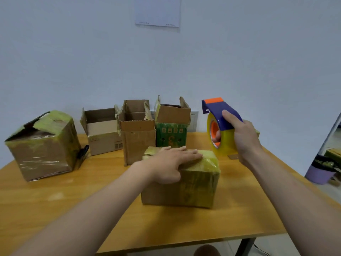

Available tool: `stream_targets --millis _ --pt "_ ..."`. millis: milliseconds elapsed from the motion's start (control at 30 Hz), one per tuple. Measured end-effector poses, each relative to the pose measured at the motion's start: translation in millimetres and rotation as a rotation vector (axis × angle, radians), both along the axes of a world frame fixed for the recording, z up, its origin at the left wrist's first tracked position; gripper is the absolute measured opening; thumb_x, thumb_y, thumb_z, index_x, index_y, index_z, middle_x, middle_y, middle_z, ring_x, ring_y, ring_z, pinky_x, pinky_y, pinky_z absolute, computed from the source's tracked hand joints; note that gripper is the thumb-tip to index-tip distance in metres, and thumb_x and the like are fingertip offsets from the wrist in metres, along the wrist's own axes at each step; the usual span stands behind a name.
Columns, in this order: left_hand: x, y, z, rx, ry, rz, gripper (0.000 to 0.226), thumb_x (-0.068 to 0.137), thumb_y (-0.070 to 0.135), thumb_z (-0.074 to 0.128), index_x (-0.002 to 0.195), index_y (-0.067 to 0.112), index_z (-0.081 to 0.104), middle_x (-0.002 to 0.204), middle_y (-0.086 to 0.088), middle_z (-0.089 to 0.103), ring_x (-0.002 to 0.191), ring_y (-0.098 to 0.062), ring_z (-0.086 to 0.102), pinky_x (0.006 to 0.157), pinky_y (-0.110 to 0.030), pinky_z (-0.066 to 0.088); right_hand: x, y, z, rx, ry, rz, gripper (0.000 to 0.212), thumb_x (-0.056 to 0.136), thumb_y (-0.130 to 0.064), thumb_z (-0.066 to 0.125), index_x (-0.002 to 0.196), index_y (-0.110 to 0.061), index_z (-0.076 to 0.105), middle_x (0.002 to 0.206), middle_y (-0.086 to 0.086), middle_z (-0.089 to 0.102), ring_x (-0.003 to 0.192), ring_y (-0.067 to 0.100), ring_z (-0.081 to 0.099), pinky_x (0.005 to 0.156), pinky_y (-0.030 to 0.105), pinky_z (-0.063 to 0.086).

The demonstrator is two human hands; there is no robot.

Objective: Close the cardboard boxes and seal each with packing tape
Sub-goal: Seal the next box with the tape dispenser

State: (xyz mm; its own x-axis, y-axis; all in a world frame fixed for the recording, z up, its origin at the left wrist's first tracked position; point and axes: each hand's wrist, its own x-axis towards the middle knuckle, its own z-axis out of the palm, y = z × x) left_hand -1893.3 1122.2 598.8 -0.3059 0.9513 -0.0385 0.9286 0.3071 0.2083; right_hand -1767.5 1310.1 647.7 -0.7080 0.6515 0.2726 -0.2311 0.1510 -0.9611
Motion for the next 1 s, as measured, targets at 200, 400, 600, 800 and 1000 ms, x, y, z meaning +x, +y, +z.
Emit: stream_targets --millis 200,400,600,800,1000 --pt "-0.4 -21.4 -35.1 0.354 0.186 -0.05 0.062 0.1 0.049 0.06 0.158 0.034 0.041 0.163 0.01 0.038 0.15 -0.011 0.033 0.124 -0.034 0.032 -7.2 -22.0 1.3 -0.115 0.003 0.213 0.037 0.091 -0.042 0.068 0.104 -0.008 0.076 0.075 0.012 0.072 0.062 0.02 0.066 0.066 0.037 0.056" --pt "3.8 -39.8 -51.0 0.694 0.245 0.137 0.053 0.083 0.072 0.067 0.112 0.029 0.077 0.116 0.012 0.066 0.103 -0.007 0.06 0.084 -0.029 0.059 -9.4 -32.2 -8.4 -0.102 -0.01 0.335 0.037 0.093 -0.037 0.061 0.107 -0.005 0.072 0.066 0.008 0.069 0.053 0.019 0.062 0.059 0.032 0.054" --pt "-16.6 -60.8 -57.2 0.779 -0.054 0.349 0.066 0.068 0.074 0.079 0.125 0.04 0.071 0.131 0.025 0.065 0.13 0.001 0.054 0.106 -0.035 0.054 -15.2 -27.2 -6.5 0.031 -0.101 0.371 0.038 0.099 -0.035 0.053 0.088 -0.006 0.075 0.066 0.016 0.068 0.056 0.024 0.064 0.059 0.031 0.055" --pt "-14.5 -64.6 -67.5 0.724 -0.049 0.346 0.067 0.071 0.059 0.086 0.13 0.035 0.067 0.143 0.026 0.055 0.143 0.007 0.038 0.115 -0.027 0.043 -19.0 -25.3 -0.7 0.015 -0.213 0.403 0.054 0.084 -0.056 0.069 0.114 -0.011 0.073 0.086 0.007 0.078 0.076 0.02 0.073 0.076 0.037 0.057" --pt "-3.2 -63.8 -69.3 0.794 -0.05 0.375 0.068 0.069 0.067 0.081 0.126 0.033 0.067 0.136 0.026 0.057 0.141 0.006 0.039 0.108 -0.019 0.044 -18.6 -45.0 -2.1 0.035 -0.214 0.344 0.052 0.094 -0.058 0.054 0.105 -0.012 0.074 0.076 0.01 0.074 0.063 0.019 0.069 0.071 0.036 0.059"
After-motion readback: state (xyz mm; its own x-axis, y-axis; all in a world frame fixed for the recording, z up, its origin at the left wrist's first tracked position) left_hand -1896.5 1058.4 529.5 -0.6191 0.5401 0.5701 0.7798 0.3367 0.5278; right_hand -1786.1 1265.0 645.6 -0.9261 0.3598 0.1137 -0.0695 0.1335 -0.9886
